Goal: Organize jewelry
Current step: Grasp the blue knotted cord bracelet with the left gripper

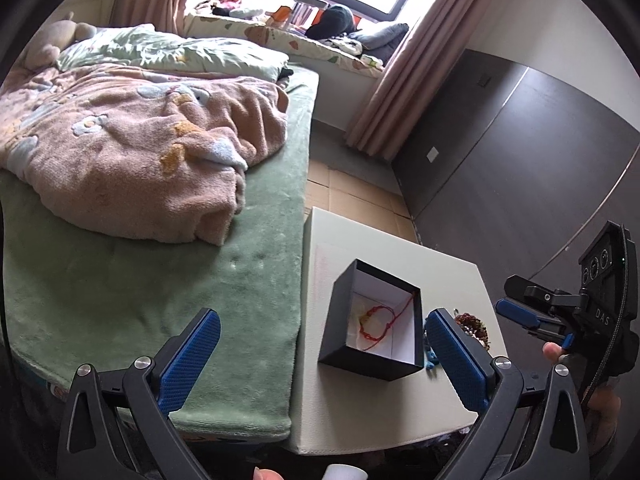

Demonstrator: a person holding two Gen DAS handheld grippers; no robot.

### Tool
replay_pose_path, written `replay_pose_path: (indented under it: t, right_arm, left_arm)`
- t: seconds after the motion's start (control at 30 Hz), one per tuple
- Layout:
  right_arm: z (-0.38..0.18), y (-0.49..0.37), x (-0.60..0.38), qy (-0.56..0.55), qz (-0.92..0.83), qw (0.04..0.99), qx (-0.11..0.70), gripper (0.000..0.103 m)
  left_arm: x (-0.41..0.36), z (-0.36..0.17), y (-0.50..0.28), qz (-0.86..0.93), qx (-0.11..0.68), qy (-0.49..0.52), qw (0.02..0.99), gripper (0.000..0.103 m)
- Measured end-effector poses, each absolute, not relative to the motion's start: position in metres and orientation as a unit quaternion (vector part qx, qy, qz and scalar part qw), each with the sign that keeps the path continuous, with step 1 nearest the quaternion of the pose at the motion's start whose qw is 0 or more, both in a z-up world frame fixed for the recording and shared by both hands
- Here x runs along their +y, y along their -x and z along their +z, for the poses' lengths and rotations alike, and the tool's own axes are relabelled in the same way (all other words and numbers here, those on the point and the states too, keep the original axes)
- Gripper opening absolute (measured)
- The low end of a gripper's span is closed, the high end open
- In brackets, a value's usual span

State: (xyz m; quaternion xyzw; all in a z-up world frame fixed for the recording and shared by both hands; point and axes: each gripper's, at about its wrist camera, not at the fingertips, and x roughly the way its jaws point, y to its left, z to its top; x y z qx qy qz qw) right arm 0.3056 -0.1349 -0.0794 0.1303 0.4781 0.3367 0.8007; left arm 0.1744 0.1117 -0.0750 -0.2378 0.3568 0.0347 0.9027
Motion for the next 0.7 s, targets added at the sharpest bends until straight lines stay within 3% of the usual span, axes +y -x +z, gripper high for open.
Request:
replay_pose_path:
  t: [0.33, 0.7]
  right_arm:
    - [-0.078, -0.293, -0.220, -0.135, 0.261, 0.838, 0.459, 0.092]
    - [-0.115, -0.281, -0.291, -0.156, 0.149, 0.865, 0.453, 0.090]
  left_arm:
    - [0.040, -0.064, -0.209, -0.022, 0.381, 0.169, 0.909, 0.103]
    - [-0.032, -0.073, -0.238, -0.062, 0.419, 0.101, 0.900, 0.100]
